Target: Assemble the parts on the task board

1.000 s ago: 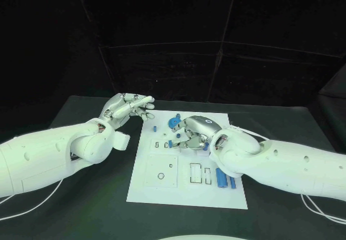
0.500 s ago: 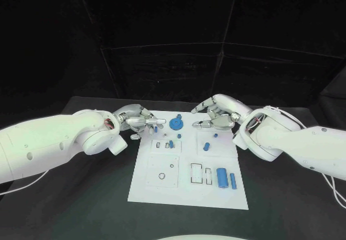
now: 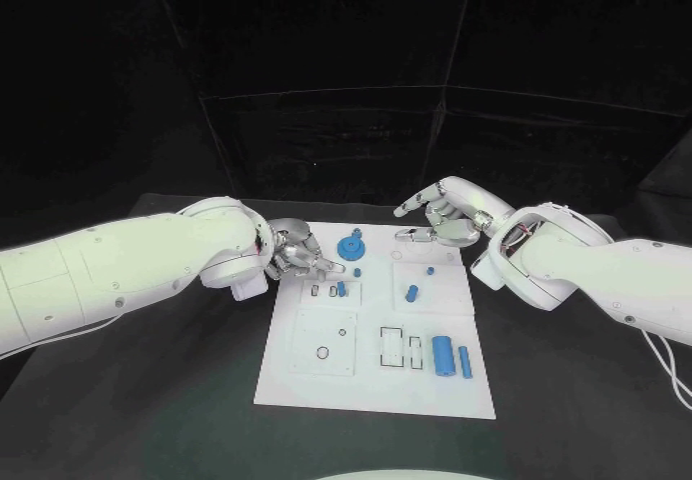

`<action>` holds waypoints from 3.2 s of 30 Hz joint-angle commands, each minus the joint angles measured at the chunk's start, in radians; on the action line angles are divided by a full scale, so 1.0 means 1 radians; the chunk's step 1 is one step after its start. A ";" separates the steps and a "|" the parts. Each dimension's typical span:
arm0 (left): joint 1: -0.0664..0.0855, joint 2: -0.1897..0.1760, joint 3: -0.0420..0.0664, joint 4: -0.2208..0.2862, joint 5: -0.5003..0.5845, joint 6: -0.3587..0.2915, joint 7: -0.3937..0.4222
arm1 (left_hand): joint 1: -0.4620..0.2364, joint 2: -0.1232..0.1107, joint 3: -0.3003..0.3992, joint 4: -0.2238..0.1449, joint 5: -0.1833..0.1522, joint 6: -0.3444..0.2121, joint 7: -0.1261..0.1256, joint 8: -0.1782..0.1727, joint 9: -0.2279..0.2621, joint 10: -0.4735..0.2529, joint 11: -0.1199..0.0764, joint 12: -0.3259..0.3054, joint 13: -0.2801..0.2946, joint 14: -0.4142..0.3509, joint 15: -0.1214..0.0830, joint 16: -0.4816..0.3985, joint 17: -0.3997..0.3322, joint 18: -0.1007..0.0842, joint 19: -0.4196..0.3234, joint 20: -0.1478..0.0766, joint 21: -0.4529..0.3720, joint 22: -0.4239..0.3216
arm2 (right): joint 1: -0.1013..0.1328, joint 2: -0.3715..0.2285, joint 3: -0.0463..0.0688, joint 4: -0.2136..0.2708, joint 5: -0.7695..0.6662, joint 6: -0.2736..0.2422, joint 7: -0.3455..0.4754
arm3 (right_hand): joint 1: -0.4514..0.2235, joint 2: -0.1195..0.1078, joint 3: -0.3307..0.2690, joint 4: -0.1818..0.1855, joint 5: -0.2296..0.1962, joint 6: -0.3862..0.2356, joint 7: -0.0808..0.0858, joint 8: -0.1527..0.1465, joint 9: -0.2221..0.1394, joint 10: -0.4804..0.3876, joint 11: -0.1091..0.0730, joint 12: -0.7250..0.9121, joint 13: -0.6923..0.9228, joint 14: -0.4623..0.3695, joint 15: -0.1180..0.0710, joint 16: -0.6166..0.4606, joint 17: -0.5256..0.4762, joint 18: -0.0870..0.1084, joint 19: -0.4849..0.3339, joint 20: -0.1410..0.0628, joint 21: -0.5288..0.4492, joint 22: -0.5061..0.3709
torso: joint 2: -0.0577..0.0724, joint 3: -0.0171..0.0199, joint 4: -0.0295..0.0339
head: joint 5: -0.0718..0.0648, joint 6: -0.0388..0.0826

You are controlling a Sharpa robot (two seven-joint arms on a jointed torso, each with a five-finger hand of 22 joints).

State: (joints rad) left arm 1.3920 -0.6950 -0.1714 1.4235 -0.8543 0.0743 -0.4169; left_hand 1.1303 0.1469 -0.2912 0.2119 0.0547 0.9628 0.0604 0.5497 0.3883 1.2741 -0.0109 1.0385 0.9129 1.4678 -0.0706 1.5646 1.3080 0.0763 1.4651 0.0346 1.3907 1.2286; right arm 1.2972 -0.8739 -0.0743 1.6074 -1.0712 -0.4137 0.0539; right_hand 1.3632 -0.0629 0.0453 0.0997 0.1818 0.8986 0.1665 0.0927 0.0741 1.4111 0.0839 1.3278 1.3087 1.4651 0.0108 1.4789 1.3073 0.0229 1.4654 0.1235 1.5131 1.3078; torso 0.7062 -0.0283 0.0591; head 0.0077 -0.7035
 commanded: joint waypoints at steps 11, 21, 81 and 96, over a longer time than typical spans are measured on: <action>0.004 0.083 0.001 -0.060 -0.095 0.094 -0.096 | 0.000 -0.007 -0.022 0.043 -0.007 -0.030 -0.005 0.044 0.039 0.014 -0.006 0.045 0.044 0.103 -0.010 0.006 0.263 -0.018 0.012 -0.008 0.020 0.032 | 0.004 0.012 0.001 -0.011 0.023 0.019 -0.006 | 0.005 0.004 -0.008 -0.002 0.009 0.009 0.002 0.004 0.001 -0.003 -0.003 -0.004 0.043 0.061 -0.004 -0.004 0.062 0.009 0.007 -0.004 -0.005 0.138 | 0.000 -0.0011 0.0023 | 0.001 -0.002; 0.004 0.131 0.001 -0.102 -0.099 0.142 -0.102 | 0.017 -0.005 -0.024 0.046 -0.006 -0.039 -0.006 0.059 0.052 0.015 -0.008 0.056 0.055 0.103 -0.011 0.006 0.263 -0.019 0.013 -0.009 0.025 0.042 | 0.004 0.020 0.001 -0.017 0.023 0.030 -0.014 | 0.004 0.005 -0.009 -0.001 0.013 0.010 0.001 0.005 0.001 -0.003 -0.004 -0.005 0.042 0.061 -0.005 -0.006 0.059 0.010 0.005 -0.005 -0.006 0.135 | 0.000 -0.0009 0.0006 | 0.001 -0.007; -0.003 0.194 0.001 -0.162 -0.108 0.207 -0.107 | 0.239 0.078 0.218 -0.118 0.039 -0.100 -0.012 0.079 0.090 -0.002 -0.014 0.061 0.065 0.103 -0.017 0.006 0.263 -0.018 0.007 -0.013 0.028 0.054 | 0.005 0.035 0.001 -0.030 0.023 0.051 -0.024 | 0.013 0.019 -0.015 -0.009 0.070 0.015 -0.001 0.010 -0.001 -0.002 -0.007 -0.006 0.041 0.061 -0.008 -0.011 0.055 0.011 0.002 -0.009 -0.011 0.130 | -0.002 -0.0008 0.0034 | -0.005 -0.018; -0.005 0.147 0.001 -0.123 -0.025 0.126 -0.086 | 0.053 -0.133 0.858 -0.172 0.087 -0.099 0.001 0.102 0.114 0.009 -0.009 0.055 0.060 0.103 -0.008 0.006 0.263 -0.017 0.005 -0.004 0.020 0.056 | 0.005 0.038 0.001 -0.037 0.023 0.060 -0.025 | 0.015 0.020 -0.016 -0.011 0.089 0.016 -0.002 0.011 -0.001 -0.002 -0.008 -0.006 0.041 0.061 -0.009 -0.011 0.055 0.011 0.002 -0.010 -0.011 0.130 | -0.002 -0.0007 0.0059 | 0.000 -0.016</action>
State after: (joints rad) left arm 1.3855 -0.5447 -0.1714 1.2942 -0.9164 0.2458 -0.5165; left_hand 1.1911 0.0181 0.4259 0.1681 0.1398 0.8596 0.0610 0.6494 0.5001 1.2718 -0.0183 1.0920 0.9719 1.4652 -0.0821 1.5646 1.3075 0.0766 1.4641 0.0284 1.4152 1.2842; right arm 1.2995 -0.8366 -0.0744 1.5705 -1.0499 -0.3628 0.0278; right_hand 1.3764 -0.0497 0.0317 0.0913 0.2651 0.9090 0.1629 0.1007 0.0736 1.4112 0.0839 1.3278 1.3090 1.4651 0.0107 1.4715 1.3074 0.0228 1.4654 0.1234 1.5054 1.3074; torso 0.7044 -0.0291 0.0638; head 0.0065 -0.7201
